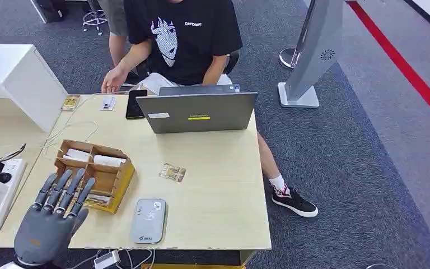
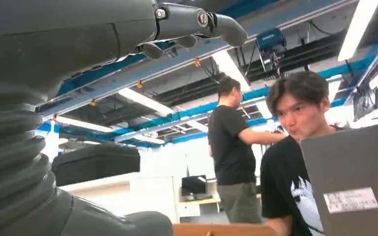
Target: Pass the card to the sensor for recognition and then transmit it.
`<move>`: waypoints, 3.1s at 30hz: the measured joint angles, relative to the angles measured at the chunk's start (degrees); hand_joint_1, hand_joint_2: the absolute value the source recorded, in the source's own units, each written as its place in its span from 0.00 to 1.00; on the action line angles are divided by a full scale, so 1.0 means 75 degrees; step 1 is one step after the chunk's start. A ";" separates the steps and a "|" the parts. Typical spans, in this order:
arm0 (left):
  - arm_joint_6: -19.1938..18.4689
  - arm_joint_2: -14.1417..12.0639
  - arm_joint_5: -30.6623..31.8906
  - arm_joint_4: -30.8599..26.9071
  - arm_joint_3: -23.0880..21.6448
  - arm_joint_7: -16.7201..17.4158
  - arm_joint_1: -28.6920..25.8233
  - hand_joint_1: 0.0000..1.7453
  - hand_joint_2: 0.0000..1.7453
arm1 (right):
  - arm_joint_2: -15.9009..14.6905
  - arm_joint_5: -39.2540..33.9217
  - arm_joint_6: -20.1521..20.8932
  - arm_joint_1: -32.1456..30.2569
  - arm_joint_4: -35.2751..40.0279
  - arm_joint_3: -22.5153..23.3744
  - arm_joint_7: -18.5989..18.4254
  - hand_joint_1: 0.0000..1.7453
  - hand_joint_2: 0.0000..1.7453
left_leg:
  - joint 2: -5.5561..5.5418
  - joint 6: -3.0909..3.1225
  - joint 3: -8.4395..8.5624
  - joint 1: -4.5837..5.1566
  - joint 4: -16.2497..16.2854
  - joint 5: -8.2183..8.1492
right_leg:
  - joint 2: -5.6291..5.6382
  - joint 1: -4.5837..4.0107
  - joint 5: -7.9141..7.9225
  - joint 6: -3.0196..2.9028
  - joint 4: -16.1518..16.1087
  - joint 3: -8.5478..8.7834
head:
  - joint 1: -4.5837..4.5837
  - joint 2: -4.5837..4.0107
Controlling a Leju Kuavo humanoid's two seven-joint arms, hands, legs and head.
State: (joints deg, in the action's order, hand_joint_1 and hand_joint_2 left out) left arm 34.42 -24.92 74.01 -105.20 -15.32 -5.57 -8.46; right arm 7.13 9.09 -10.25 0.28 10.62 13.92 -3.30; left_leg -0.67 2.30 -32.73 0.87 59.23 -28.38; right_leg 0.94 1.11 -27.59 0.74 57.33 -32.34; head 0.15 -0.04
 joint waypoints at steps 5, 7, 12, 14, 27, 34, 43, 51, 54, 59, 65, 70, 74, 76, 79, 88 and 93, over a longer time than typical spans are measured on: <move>-0.1066 -0.0219 -0.0399 -0.0050 -0.0006 0.0410 -0.0290 0.00 1.00 | 0.0009 0.0014 0.0003 -0.0022 0.0000 0.0070 0.0006 0.00 1.00 | 0.0000 -0.0001 0.0001 -0.0001 0.0000 0.0000 | -0.0002 0.0000 0.0000 0.0000 0.0001 0.0000 | -0.0003 0.0000; -0.1188 -0.0271 -0.0527 0.0008 -0.0006 0.0477 -0.0309 0.00 1.00 | 0.0009 0.0055 0.0011 -0.0033 0.0000 0.0099 0.0006 0.00 1.00 | 0.0000 -0.0001 0.0001 -0.0001 0.0000 0.0001 | -0.0002 -0.0001 0.0000 0.0000 0.0001 0.0001 | -0.0003 0.0000; -0.1159 -0.0277 -0.1053 0.0342 -0.0006 0.0372 -0.0255 0.00 1.00 | 0.0009 0.0149 0.0026 -0.0039 0.0000 0.0125 0.0006 0.00 1.00 | 0.0000 -0.0001 0.0001 -0.0001 0.0000 0.0001 | -0.0002 0.0000 0.0001 0.0000 0.0002 0.0001 | -0.0003 0.0000; -0.1110 -0.0245 -0.1250 0.0550 -0.0003 0.0233 -0.0142 0.00 1.00 | 0.0009 0.0216 0.0058 -0.0036 0.0000 0.0125 -0.0003 0.00 1.00 | -0.0005 -0.0001 0.0000 0.0000 0.0000 0.0001 | -0.0007 0.0000 0.0000 0.0000 0.0002 0.0003 | 0.0000 0.0000; -0.1005 0.0143 -0.1445 0.2003 0.0070 -0.0231 0.0741 0.00 1.00 | 0.0006 0.0446 0.0125 -0.0013 0.0003 0.0122 -0.0006 0.00 1.00 | -0.0004 -0.0001 0.0001 0.0000 0.0001 0.0001 | -0.0008 0.0000 0.0002 -0.0001 0.0002 0.0003 | -0.0003 0.0000; -0.1087 0.0446 -0.1460 0.2824 0.0067 -0.0368 0.1305 0.00 1.00 | 0.0006 0.0493 0.0140 0.0001 0.0003 0.0122 0.0020 0.00 1.00 | -0.0003 -0.0001 0.0002 0.0000 0.0001 0.0002 | -0.0006 -0.0001 0.0003 0.0000 0.0002 0.0003 | 0.0000 0.0000; -0.1116 0.0662 -0.1472 0.3180 0.0061 -0.0376 0.1526 0.00 1.00 | 0.0006 0.0501 0.0140 0.0006 0.0003 0.0122 0.0047 0.00 1.00 | -0.0003 0.0000 0.0001 0.0000 0.0001 0.0001 | -0.0005 0.0000 0.0002 0.0000 0.0002 0.0001 | 0.0000 0.0000; -0.1160 0.0702 -0.1489 0.3215 0.0061 -0.0379 0.1540 0.00 1.00 | 0.0006 0.0507 0.0140 0.0005 0.0000 0.0125 0.0050 0.00 1.00 | -0.0003 0.0000 0.0002 0.0000 0.0001 0.0001 | -0.0005 0.0000 0.0003 0.0000 0.0002 0.0001 | -0.0003 0.0000; -0.1168 0.0720 -0.1501 0.3215 0.0058 -0.0379 0.1541 0.00 1.00 | 0.0006 0.0533 0.0140 0.0005 0.0000 0.0122 0.0050 0.00 1.00 | -0.0003 0.0000 0.0001 0.0000 0.0001 0.0001 | -0.0005 -0.0001 0.0003 0.0000 0.0002 0.0001 | 0.0000 0.0000; -0.1323 0.0764 -0.1632 0.3232 0.0035 -0.0399 0.1547 1.00 1.00 | 0.0006 0.0580 0.0143 0.0005 0.0000 0.0125 0.0041 0.00 1.00 | -0.0003 0.0000 0.0001 0.0000 0.0001 0.0001 | -0.0004 -0.0001 0.0002 0.0000 0.0002 0.0001 | -0.0003 0.0000; -0.1331 0.0767 -0.1646 0.3232 0.0029 -0.0399 0.1547 1.00 1.00 | 0.0006 0.0583 0.0146 0.0005 0.0000 0.0122 0.0038 0.00 1.00 | -0.0003 0.0000 0.0001 0.0000 0.0001 0.0001 | -0.0005 0.0000 0.0003 0.0000 0.0002 0.0001 | 0.0000 0.0000; -0.1378 0.0769 -0.1702 0.3232 0.0029 -0.0399 0.1547 1.00 1.00 | 0.0006 0.0490 0.0155 0.0004 0.0000 0.0125 0.0035 0.00 1.00 | -0.0003 0.0000 0.0001 0.0000 0.0001 0.0001 | -0.0004 -0.0001 0.0003 0.0000 0.0002 0.0002 | 0.0000 0.0000; -0.1150 0.0772 -0.1810 0.3232 0.0029 -0.0423 0.1545 1.00 1.00 | 0.0006 0.0478 0.0163 0.0003 0.0000 0.0140 -0.0018 0.00 1.00 | -0.0003 -0.0001 0.0001 0.0000 0.0001 0.0001 | -0.0005 -0.0001 0.0003 0.0000 0.0002 0.0002 | -0.0003 0.0000; -0.0888 0.0775 -0.1883 0.3174 0.0029 -0.0493 0.1535 1.00 1.00 | 0.0006 0.0481 0.0160 0.0004 0.0000 0.0169 -0.0020 0.00 1.00 | -0.0004 0.0000 0.0001 0.0000 0.0001 0.0001 | -0.0005 -0.0001 0.0002 0.0000 0.0002 0.0002 | -0.0003 0.0000; -0.0591 0.0775 -0.1894 0.2829 0.0038 -0.0554 0.1533 1.00 1.00 | 0.0006 0.0493 0.0152 0.0004 0.0000 0.0184 -0.0017 0.00 1.00 | -0.0005 0.0000 0.0000 0.0000 0.0001 0.0001 | -0.0007 -0.0001 0.0002 0.0000 0.0002 0.0002 | 0.0000 0.0000; -0.0691 0.0647 -0.1649 0.1763 0.0102 -0.0414 0.1817 1.00 1.00 | 0.0009 0.0618 0.0152 0.0002 0.0000 0.0216 -0.0003 0.00 1.00 | -0.0005 -0.0001 0.0001 0.0000 0.0002 0.0002 | -0.0007 -0.0001 0.0004 0.0000 0.0002 0.0003 | -0.0003 0.0000; -0.0975 0.0376 -0.1515 0.1798 0.0230 -0.0138 0.2314 1.00 1.00 | 0.0009 0.0737 0.0192 0.0004 0.0000 0.0216 0.0015 0.00 1.00 | -0.0004 -0.0005 0.0003 -0.0003 0.0002 0.0005 | -0.0006 -0.0003 0.0005 -0.0001 0.0005 0.0001 | 0.0000 0.0000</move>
State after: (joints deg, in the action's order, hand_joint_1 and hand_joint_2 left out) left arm 27.11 -22.09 62.64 -91.72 -13.60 -6.60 8.90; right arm 7.19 14.62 -8.81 0.31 10.62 15.54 -3.19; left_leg -0.71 2.26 -32.71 0.85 59.24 -28.34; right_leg 0.89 1.09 -27.56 0.73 57.37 -32.33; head 0.15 -0.04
